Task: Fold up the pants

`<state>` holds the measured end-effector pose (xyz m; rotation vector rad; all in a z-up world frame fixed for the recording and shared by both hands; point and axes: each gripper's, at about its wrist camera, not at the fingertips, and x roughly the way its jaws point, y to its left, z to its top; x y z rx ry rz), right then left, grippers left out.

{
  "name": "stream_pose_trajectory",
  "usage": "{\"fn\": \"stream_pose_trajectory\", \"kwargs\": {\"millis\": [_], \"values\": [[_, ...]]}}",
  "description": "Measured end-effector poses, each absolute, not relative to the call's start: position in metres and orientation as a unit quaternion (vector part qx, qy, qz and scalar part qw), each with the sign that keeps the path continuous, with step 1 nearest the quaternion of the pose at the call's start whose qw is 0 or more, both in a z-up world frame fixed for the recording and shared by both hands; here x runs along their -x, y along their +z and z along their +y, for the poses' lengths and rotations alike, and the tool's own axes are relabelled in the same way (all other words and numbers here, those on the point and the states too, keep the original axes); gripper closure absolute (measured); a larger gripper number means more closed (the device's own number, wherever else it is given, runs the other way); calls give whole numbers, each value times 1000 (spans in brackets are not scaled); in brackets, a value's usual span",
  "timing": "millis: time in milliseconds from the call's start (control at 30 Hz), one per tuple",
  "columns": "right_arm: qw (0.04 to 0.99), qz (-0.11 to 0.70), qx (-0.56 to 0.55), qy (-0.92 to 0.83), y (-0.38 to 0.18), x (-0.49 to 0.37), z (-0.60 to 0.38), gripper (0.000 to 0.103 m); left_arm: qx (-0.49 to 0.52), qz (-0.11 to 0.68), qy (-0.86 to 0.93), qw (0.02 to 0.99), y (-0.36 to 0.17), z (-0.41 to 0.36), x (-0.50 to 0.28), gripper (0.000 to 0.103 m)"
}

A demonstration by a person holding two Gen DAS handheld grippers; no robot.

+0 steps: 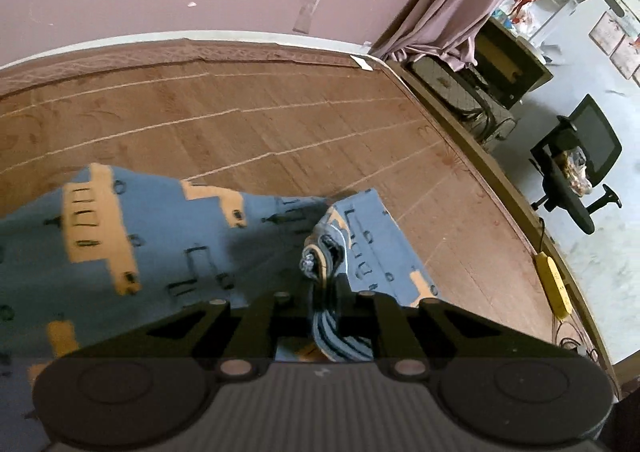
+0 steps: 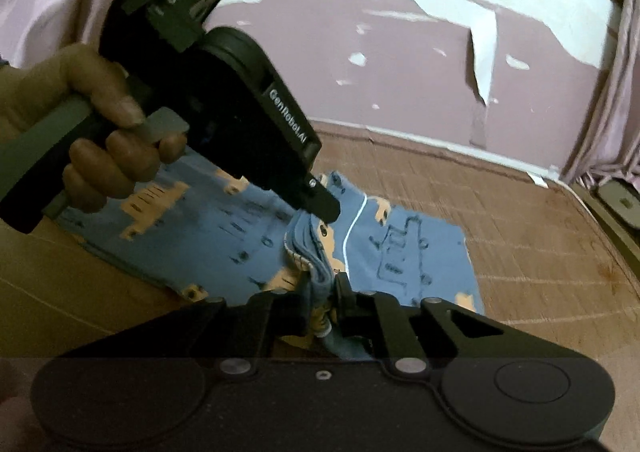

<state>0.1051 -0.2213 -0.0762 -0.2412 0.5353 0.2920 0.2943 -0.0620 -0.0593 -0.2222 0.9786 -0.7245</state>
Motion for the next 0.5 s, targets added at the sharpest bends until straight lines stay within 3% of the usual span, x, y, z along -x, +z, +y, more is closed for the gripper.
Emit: {"fn": "stream_pose_trajectory", "kwargs": {"millis": [500], "values": [[922, 278, 139, 231, -78, -108, -157, 91, 106, 469, -306, 822, -69, 10, -291, 92]]}}
